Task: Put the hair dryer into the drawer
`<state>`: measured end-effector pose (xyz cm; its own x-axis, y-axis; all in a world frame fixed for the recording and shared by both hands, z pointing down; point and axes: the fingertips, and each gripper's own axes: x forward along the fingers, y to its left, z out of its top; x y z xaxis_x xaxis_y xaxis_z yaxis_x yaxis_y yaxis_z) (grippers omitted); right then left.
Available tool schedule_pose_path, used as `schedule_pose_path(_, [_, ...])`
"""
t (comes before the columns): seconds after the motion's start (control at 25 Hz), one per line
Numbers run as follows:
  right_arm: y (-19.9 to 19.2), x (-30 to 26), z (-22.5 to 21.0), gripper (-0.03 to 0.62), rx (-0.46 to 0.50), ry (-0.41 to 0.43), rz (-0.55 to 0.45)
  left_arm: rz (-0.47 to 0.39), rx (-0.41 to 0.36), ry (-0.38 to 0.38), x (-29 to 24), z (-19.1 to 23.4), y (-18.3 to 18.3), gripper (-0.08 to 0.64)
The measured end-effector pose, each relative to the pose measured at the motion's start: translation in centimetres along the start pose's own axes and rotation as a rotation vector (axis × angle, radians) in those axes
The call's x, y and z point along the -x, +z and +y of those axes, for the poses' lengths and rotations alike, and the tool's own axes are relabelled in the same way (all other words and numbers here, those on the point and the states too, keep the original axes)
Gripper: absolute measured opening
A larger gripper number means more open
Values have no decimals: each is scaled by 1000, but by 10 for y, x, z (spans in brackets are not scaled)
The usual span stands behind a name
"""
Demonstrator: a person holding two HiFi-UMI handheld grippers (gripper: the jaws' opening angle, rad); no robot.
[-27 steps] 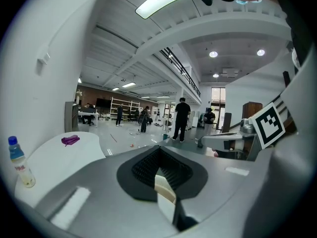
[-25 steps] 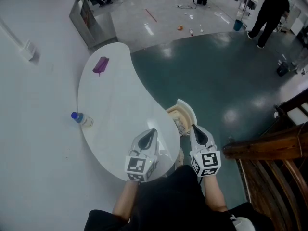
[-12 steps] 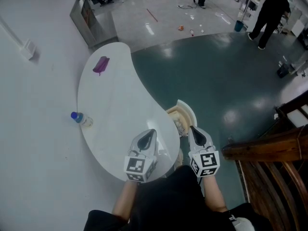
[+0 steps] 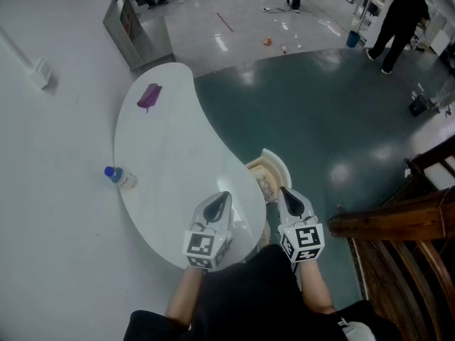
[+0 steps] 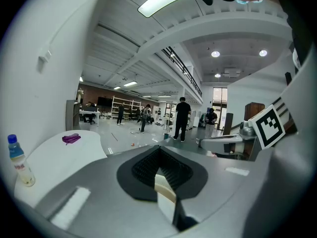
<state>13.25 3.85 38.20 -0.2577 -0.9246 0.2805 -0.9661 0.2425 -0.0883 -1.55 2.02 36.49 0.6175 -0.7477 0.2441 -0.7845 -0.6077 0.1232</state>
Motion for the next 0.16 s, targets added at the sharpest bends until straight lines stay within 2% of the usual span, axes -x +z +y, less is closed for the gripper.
schedule_pose_path(0.16, [-2,-4,0,3,-5,-1,4,1,1,-5,-2,2,-2,8])
